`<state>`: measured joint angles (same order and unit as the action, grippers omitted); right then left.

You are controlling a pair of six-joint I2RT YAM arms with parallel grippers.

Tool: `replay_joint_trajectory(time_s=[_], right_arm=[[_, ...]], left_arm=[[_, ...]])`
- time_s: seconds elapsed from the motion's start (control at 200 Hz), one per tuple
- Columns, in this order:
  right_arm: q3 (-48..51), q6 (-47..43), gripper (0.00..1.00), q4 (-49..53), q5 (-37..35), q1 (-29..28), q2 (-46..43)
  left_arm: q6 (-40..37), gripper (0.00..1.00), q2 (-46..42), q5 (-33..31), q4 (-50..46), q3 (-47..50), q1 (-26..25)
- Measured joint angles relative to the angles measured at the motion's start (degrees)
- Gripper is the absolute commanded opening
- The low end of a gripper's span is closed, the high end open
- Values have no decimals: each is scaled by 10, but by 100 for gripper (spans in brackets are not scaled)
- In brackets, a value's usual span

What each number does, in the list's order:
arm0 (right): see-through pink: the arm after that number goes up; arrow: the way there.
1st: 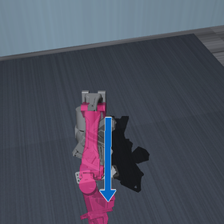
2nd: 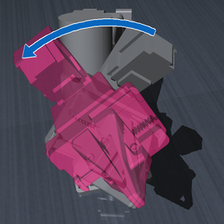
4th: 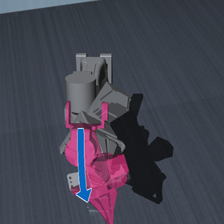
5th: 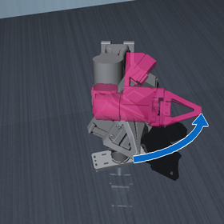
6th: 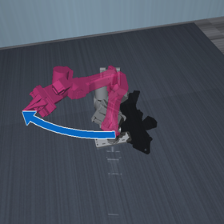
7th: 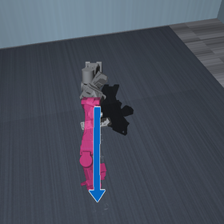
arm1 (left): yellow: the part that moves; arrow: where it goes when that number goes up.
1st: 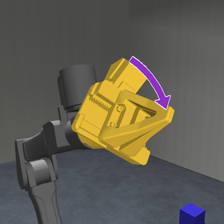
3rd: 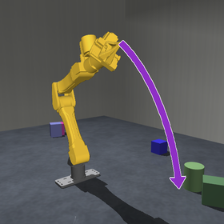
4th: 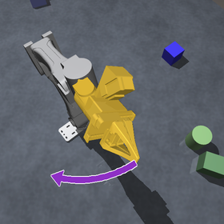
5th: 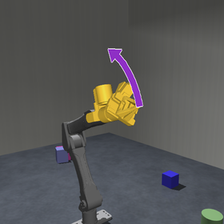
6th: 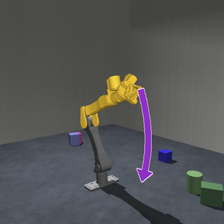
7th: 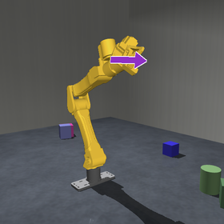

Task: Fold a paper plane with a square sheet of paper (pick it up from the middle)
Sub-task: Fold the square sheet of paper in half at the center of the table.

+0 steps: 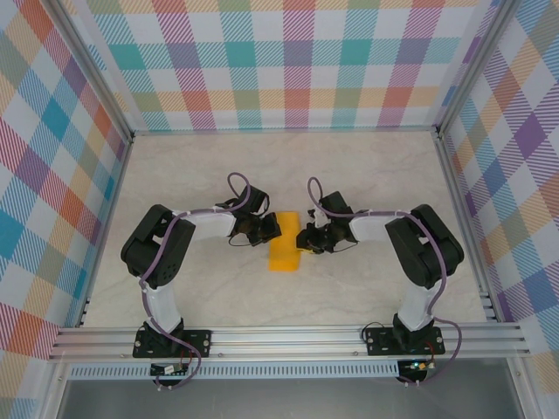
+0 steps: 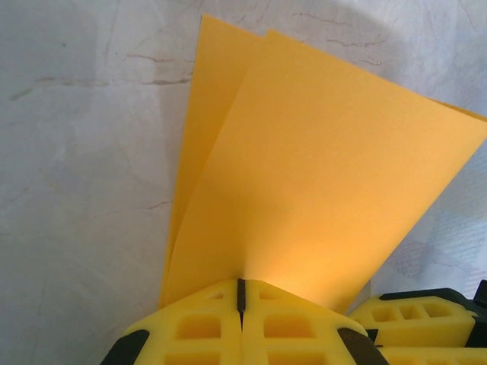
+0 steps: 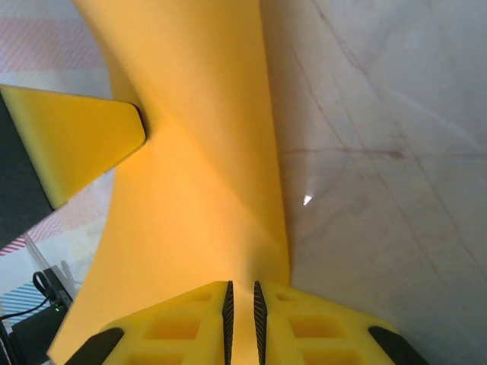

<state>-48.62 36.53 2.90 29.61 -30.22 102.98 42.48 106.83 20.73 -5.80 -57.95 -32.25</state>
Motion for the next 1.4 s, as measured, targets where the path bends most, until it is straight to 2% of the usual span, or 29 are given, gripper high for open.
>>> replay_joint_trajectory(time_s=[0.27,0.45,0.73,0.98,1.18,1.4], right_arm=[[-25,15,16,22,-10,1,-35],[-83,33,14,-10,-11,1,24],[-91,42,12,-17,-23,3,69],[-53,66,13,-62,-26,19,55],[-44,64,14,-30,-83,30,17],[-96,62,15,-5,-103,-5,2]], left_arm=[[-2,0,0,0,0,0,0],[-3,0,1,1,0,0,0],[-4,0,3,2,-5,-4,0],[-10,0,3,2,-5,-4,0],[-15,0,3,2,-5,-4,0],[-16,0,4,2,-7,-6,0]])
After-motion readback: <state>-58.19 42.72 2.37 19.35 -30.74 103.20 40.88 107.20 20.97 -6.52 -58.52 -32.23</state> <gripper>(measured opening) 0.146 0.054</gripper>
